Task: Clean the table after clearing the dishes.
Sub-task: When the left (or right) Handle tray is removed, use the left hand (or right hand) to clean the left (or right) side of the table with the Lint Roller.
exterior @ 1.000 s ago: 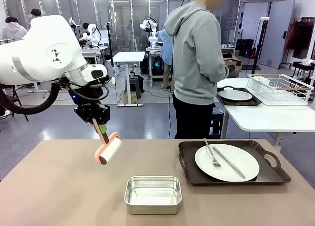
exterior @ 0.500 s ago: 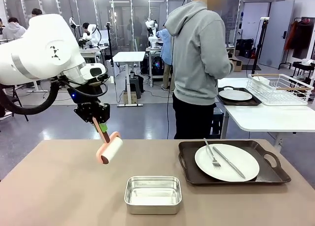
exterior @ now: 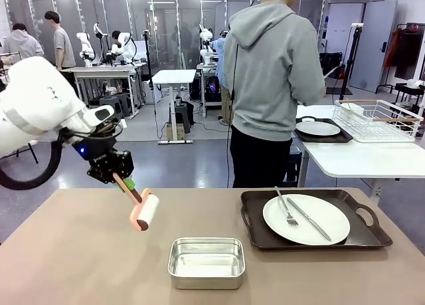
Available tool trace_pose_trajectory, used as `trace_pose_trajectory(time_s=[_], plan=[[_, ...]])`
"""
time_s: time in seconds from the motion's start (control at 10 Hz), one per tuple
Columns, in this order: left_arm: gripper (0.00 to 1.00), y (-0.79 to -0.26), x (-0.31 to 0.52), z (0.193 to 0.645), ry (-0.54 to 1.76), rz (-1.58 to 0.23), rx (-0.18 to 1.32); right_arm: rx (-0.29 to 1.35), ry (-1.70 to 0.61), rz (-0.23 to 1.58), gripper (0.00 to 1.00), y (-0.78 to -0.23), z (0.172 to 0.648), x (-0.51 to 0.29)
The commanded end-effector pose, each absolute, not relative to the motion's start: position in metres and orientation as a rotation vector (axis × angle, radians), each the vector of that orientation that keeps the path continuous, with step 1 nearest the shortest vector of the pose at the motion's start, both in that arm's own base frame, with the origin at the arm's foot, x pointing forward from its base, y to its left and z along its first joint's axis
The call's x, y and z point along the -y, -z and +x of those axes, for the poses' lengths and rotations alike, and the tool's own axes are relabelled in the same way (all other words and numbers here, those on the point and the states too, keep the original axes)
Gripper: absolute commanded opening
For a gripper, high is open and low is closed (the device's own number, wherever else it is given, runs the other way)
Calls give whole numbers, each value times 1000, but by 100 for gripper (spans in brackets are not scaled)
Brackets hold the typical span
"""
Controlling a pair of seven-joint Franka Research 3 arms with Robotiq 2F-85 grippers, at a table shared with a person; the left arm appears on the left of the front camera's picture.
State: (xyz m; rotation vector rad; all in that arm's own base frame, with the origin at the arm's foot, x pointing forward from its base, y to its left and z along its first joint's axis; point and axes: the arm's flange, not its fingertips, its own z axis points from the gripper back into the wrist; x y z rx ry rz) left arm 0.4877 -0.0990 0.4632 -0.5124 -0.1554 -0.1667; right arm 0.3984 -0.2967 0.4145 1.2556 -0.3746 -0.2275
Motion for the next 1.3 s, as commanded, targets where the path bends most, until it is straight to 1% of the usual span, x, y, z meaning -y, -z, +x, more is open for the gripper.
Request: trace_pose_trajectory(time_s=[0.0, 0.2, 0.5, 0.8, 1.0, 1.1, 1.2], plan=[[21, -440, 85, 496, 178, -615, 197, 379, 224, 1258, 100, -417, 397, 296], [21, -417, 68, 502, 184, -726, 199, 379, 224, 1258, 100, -417, 397, 296], [21, -387, 49, 511, 135, -778, 159, 379, 224, 1258, 100, -417, 397, 296], [21, -356, 27, 520, 110, -805, 126, 379, 224, 1258, 100, -417, 397, 296], [21, -335, 7, 524, 87, -786, 104, 379, 224, 1258, 100, -417, 397, 296], [21, -327, -2, 524, 75, -757, 77, 379, 224, 1258, 100, -417, 397, 296], [21, -319, -13, 523, 89, -797, 25, 379, 224, 1258, 100, -417, 397, 296]])
